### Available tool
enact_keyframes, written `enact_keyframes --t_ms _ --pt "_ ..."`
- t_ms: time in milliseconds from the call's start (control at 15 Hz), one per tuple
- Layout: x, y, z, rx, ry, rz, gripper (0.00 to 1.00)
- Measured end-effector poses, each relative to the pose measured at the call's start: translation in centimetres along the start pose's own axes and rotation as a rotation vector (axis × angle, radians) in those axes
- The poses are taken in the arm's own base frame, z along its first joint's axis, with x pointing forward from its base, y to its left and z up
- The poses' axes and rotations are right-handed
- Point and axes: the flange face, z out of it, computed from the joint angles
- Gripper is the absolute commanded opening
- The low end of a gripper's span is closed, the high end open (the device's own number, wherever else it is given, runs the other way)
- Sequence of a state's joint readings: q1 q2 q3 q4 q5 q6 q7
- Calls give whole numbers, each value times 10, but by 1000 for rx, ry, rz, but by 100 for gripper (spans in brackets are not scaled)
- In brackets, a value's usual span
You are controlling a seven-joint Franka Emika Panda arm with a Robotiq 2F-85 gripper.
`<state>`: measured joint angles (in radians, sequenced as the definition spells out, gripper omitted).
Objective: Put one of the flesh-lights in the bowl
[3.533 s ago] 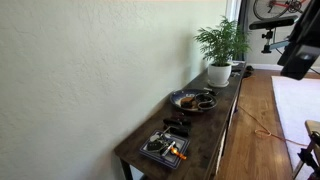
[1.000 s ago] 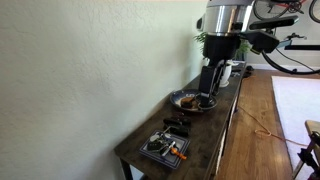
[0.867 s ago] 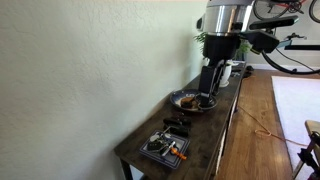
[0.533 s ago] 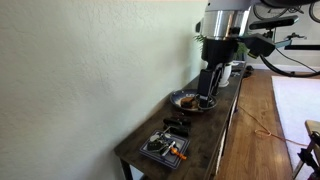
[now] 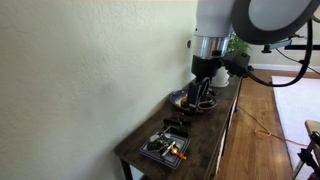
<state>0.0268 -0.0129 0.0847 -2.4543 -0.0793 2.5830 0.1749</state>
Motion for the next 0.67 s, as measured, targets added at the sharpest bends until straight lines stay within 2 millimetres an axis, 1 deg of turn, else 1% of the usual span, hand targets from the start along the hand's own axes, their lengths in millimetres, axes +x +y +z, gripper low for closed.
enact_keyframes --t_ms 400,533,667 --pt "34 33 42 -38 -27 23 100" --pt "36 35 49 -39 -35 26 100" --pt "37 33 48 -38 -34 22 100"
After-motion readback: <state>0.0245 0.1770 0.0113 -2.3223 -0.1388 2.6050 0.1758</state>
